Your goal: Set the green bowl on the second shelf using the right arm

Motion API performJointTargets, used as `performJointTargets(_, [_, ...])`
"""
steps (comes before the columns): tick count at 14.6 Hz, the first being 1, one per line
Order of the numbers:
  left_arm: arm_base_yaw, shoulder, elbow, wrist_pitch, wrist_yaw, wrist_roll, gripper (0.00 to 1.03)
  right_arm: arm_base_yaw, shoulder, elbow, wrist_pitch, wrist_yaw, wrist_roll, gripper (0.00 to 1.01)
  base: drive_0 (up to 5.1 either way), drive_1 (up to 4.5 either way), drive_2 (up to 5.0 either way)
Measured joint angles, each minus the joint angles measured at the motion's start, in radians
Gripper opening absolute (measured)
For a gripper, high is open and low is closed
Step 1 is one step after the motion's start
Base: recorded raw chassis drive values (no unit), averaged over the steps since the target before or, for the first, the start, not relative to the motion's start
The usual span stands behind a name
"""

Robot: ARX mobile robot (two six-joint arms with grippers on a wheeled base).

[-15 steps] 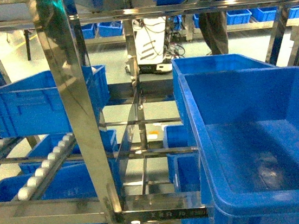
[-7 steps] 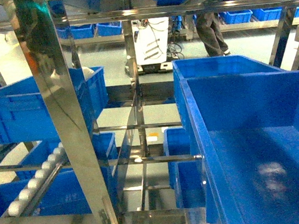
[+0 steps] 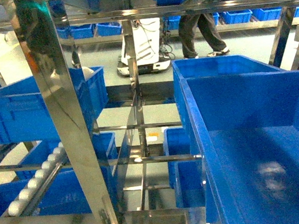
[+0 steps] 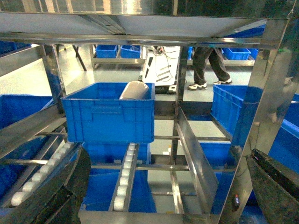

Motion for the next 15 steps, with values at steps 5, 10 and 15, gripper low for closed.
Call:
performJointTargets(5, [0.0, 0.0, 0.0, 0.001, 0.0, 0.0, 0.98, 0.048, 0.014, -0.003, -0.012, 0.002, -0.01, 0.02, 0.0, 0.0, 0.0])
performJointTargets(10, [0.0, 0.0, 0.0, 0.001, 0.0, 0.0, 0.98, -0.035, 0.281, -0.131, 0.209, -0.099, -0.086, 0.02, 0.0, 0.0, 0.0])
performJointTargets(15, [0.0, 0.0, 0.0, 0.0, 0.0, 0.0, 0.98, -0.035, 1.032, 0.092, 0.567, -0.113, -0.187, 0.02, 0.0, 0.0, 0.0])
